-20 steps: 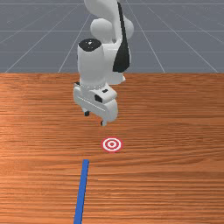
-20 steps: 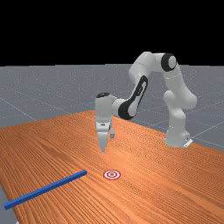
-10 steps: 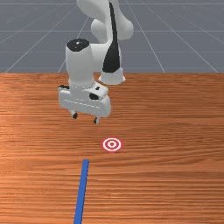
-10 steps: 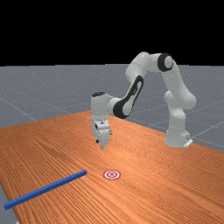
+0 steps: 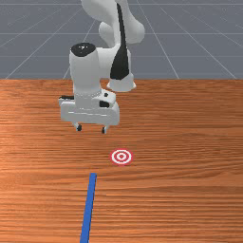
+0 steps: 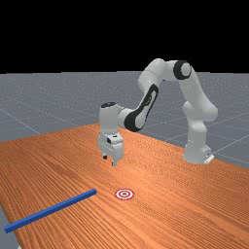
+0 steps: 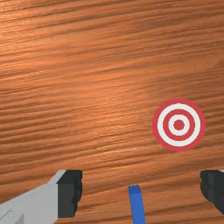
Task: Pull the pivot to the target area
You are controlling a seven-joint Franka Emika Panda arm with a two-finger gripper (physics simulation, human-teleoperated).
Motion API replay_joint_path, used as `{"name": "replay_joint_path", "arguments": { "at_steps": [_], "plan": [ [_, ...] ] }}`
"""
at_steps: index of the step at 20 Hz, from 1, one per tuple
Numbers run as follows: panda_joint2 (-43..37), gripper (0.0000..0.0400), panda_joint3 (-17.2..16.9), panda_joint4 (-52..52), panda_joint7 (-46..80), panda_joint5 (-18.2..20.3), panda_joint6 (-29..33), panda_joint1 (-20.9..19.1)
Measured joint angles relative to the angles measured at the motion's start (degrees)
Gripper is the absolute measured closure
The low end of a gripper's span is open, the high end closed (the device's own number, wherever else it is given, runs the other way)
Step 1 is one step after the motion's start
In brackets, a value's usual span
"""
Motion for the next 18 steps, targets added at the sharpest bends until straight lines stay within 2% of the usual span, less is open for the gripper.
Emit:
{"name": "replay_joint_path", "arguments": {
  "at_steps": [1, 3, 6, 7, 10, 12, 13, 15, 16, 17, 18],
  "plan": [
    [1.00, 0.0000, 0.47, 1.60, -2.44, -0.50, -0.70, -0.23],
    [2.40, 0.0000, -0.22, 4.07, 1.18, -0.21, -1.65, 0.65],
    [6.51, 0.0000, 2.13, 10.64, -11.43, -2.55, -4.63, -0.49],
    [9.64, 0.0000, 3.12, 15.86, -17.80, -3.85, -7.03, -0.54],
    [19.93, 0.0000, 3.51, 34.17, -24.57, -5.25, -15.00, 1.83],
    [24.88, 0.0000, 1.30, 43.47, -13.53, -3.54, -18.77, 4.38],
    [27.09, 0.0000, 1.99, 47.37, -19.05, -4.30, -20.56, 4.54],
    [28.79, 0.0000, 1.41, 50.11, -15.94, -3.88, -21.42, 5.20],
    [29.44, 0.0000, 3.08, 50.28, -26.45, -5.50, -21.16, 4.35],
    [30.02, 0.0000, 3.60, 50.38, -29.80, -6.01, -20.85, 4.08],
    [30.29, 0.0000, 3.17, 50.25, -27.23, -5.69, -20.43, 4.27]
  ]
}}
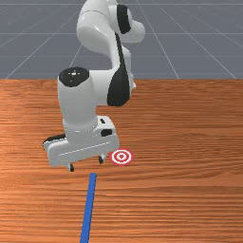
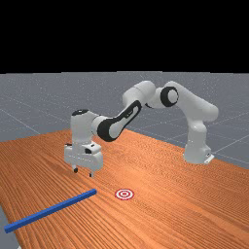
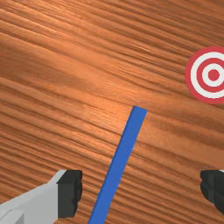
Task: Pull the pivot to the target area
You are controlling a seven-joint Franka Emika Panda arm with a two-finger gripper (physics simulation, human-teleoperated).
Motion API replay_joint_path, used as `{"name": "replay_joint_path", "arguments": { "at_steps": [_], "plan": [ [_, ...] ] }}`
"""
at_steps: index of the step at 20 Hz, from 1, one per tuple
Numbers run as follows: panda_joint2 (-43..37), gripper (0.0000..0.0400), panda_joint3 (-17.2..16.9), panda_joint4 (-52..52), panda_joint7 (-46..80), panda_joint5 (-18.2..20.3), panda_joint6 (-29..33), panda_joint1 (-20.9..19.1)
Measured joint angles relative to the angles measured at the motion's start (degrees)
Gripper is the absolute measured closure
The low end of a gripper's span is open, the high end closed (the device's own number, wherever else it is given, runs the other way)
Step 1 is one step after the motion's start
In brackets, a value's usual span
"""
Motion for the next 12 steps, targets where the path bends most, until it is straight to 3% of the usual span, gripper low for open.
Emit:
{"name": "replay_joint_path", "arguments": {
  "at_steps": [2, 4, 9, 10, 11, 12],
  "plan": [
    [1.83, 0.0000, 0.64, 2.66, -6.19, -0.83, -1.08, 0.07],
    [4.12, 0.0000, -0.91, 7.15, 2.20, 0.49, -2.86, 1.42],
    [8.52, 0.0000, -1.97, 9.12, 6.73, 0.73, 0.60, 2.08],
    [6.98, 0.0000, -2.47, 1.93, 11.13, 0.62, 11.60, 1.40],
    [12.84, 0.0000, -4.19, 11.71, 11.64, -0.19, 3.62, 3.49],
    [16.38, 0.0000, -4.53, 15.30, 11.49, -0.26, 3.77, 3.97]
  ]
}}
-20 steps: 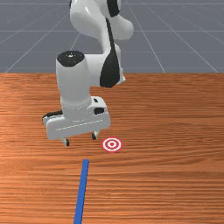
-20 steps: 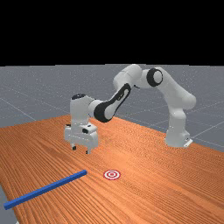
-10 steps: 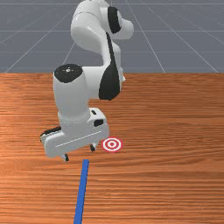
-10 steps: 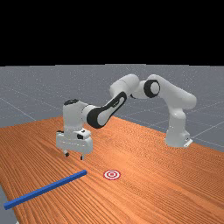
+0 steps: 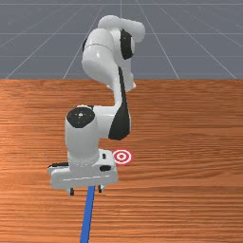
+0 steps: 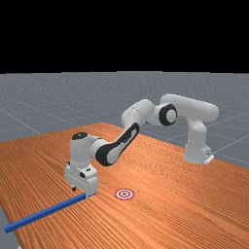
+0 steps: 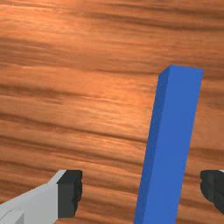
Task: Pull the pivot to the target area
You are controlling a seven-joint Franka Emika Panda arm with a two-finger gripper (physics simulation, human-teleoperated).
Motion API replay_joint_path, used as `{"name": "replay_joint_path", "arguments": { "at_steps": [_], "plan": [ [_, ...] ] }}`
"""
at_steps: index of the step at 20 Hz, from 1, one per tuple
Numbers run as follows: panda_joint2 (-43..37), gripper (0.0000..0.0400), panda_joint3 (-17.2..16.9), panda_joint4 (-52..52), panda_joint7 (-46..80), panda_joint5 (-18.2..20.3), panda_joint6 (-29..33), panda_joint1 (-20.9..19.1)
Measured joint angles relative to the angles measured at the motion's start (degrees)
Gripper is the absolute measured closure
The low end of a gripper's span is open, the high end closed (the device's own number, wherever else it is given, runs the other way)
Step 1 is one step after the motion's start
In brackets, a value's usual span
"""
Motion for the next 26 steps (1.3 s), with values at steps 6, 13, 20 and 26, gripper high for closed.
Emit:
{"name": "replay_joint_path", "arguments": {
  "at_steps": [6, 13, 20, 26],
  "plan": [
    [1.51, 0.0000, 1.26, 0.93, -1.37, 1.25, -0.75, -0.51],
    [1.69, 0.0301, 0.54, 1.67, -1.22, 0.65, -0.07, -0.16],
    [0.61, 0.0305, 0.54, -0.60, 2.17, 1.45, 1.04, -0.51],
    [-7.21, 0.0300, -2.12, -15.05, 17.61, 3.31, 7.59, -0.58]
  ]
}}
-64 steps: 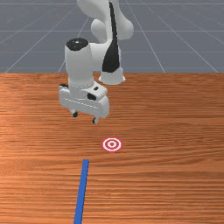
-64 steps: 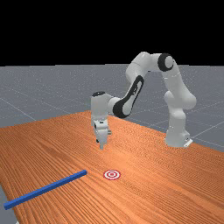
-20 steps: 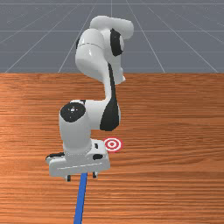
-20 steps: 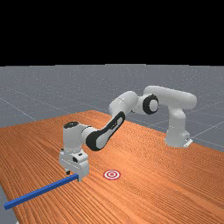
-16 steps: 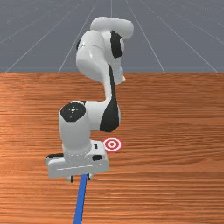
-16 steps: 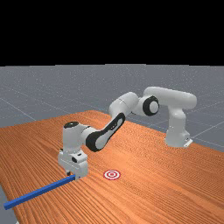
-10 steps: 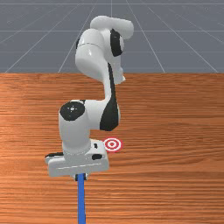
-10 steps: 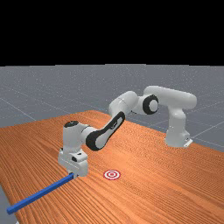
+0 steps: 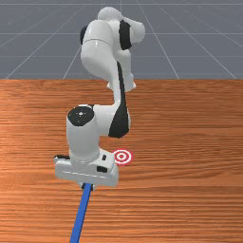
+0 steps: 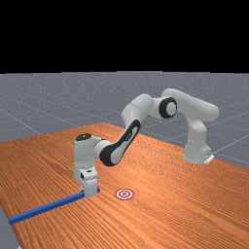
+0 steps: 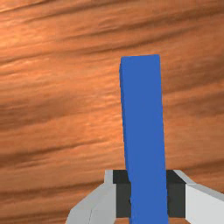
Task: Pull the pivot to the target area
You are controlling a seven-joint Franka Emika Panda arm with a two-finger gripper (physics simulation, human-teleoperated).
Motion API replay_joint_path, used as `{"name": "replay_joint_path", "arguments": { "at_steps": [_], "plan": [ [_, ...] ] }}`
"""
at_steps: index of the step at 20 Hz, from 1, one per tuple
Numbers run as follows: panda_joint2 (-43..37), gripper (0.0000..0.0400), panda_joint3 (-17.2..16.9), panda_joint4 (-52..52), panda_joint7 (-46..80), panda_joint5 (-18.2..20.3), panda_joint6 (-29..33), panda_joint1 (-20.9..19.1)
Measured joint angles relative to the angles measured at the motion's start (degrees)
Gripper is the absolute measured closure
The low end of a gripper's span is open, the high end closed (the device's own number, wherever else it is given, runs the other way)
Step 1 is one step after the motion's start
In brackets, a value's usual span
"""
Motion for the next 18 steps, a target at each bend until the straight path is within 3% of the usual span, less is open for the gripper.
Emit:
{"name": "replay_joint_path", "arguments": {
  "at_steps": [1, 3, 4, 6, 12, 15, 18],
  "plan": [
    [-1.77, 0.0281, -2.88, -3.04, 14.90, 2.83, 0.92, 1.47],
    [-5.63, 0.0287, -3.16, -10.39, 15.12, 2.83, 4.50, 1.18],
    [-8.03, 0.0275, -4.96, -14.88, 23.34, 4.71, 6.31, 2.17],
    [-12.20, 0.0283, -5.09, -22.95, 22.73, 4.45, 10.32, 1.78],
    [-21.76, 0.0273, -9.15, -41.67, 38.41, 8.45, 18.86, 4.28],
    [-23.21, 0.0274, -10.70, -44.50, 45.89, 9.88, 19.85, 6.57],
    [-23.61, 0.0271, -11.89, -45.29, 55.50, 11.37, 19.75, 11.33]
  ]
}}
